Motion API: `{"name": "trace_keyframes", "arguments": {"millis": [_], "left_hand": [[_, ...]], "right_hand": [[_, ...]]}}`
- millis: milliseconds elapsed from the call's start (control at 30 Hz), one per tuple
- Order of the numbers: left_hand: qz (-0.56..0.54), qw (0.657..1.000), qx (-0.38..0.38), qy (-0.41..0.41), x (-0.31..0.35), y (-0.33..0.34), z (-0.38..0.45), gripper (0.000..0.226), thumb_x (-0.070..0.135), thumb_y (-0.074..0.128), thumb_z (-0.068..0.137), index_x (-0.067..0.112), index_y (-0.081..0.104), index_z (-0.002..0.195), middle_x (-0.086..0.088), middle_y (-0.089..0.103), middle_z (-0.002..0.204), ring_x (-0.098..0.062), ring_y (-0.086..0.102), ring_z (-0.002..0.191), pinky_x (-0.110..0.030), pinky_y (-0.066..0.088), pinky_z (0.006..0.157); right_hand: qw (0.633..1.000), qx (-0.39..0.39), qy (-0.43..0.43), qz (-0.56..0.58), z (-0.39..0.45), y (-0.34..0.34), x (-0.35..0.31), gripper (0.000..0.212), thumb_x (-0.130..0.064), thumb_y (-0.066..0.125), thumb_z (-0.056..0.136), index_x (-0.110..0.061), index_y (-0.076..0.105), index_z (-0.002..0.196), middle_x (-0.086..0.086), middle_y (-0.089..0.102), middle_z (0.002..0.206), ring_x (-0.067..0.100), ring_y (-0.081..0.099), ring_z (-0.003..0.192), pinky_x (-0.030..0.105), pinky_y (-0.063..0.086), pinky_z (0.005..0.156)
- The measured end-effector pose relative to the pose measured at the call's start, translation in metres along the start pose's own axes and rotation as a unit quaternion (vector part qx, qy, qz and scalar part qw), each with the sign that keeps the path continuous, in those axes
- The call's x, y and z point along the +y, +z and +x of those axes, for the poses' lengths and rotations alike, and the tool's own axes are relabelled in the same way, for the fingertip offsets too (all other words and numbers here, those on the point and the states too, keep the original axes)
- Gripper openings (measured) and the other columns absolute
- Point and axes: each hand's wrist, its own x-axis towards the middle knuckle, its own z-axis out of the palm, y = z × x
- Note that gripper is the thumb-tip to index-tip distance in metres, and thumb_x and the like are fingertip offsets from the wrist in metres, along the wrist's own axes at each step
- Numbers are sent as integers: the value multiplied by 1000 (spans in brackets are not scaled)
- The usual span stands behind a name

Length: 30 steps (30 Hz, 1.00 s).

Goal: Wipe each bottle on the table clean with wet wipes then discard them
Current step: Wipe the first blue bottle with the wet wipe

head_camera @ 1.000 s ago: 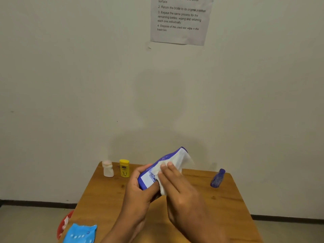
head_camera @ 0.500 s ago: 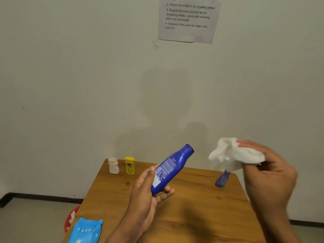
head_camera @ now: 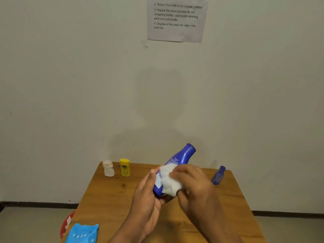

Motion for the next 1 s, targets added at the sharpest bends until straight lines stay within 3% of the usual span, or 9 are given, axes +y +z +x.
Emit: {"name": "trace_keyframes", "arguments": {"millis": [100,233,333,433,567,633,733,867,1000], "left_hand": [[18,1000,8,11,-1,-4,-3,29,14,42,106,16,71,105,-4,80,84,-16,76,68,-30,59,52],[38,999,26,15,2,-5,-4,36,42,59,86,14,73,103,-13,73,76,-14,48,42,-27,44,36],[29,999,16,10,-2,-6,-2,41,47,59,84,16,72,108,-18,72,83,-12,44,42,-26,44,38],[-51,998,-8,-24,-2,-6,1,52,45,66,79,9,71,116,-16,68,83,-16,57,57,-28,51,45],[-135,983,-92,-80,0,-10,5,71,45,71,71,6,62,130,-18,67,100,-26,63,102,-34,59,68],[-54,995,-84,-18,-1,-13,8,61,44,68,77,10,65,127,-20,69,102,-28,66,88,-36,55,66],[90,990,-90,65,1,-10,8,42,51,74,79,30,72,116,-14,74,100,-24,63,59,-34,56,52],[129,978,-145,72,-1,-3,5,72,39,93,66,29,61,129,-9,73,119,-33,74,87,-38,62,69],[171,969,-159,78,0,-6,9,68,14,85,69,11,60,132,-10,74,114,-27,72,103,-35,60,77]], "right_hand": [[996,-48,-71,29,-12,11,-18,21,-23,63,91,-7,74,100,5,69,100,17,64,94,25,58,80],[1000,-15,8,-17,18,-5,8,39,12,83,61,-1,74,96,11,70,97,26,65,89,21,52,81],[998,37,58,-12,31,-14,19,32,15,78,68,0,74,96,12,68,98,24,65,89,23,56,77],[1000,19,-4,10,7,6,-6,15,-1,64,85,-3,74,97,9,65,99,20,62,87,25,56,74],[994,-48,-76,54,-12,23,-28,42,-28,42,104,-5,75,94,7,67,95,22,61,80,24,54,73],[998,-15,-48,25,0,12,-16,16,-12,63,92,-3,76,94,9,68,93,23,62,82,19,52,74],[999,25,26,-41,25,-14,9,28,12,78,67,-1,75,92,12,68,92,28,63,81,22,50,70],[998,20,16,-49,26,-16,10,34,0,88,64,-3,75,95,11,69,100,27,62,90,25,55,74],[993,-90,-75,-33,7,3,-6,37,-21,91,64,-14,76,98,-1,70,98,17,64,92,30,61,73]]}}
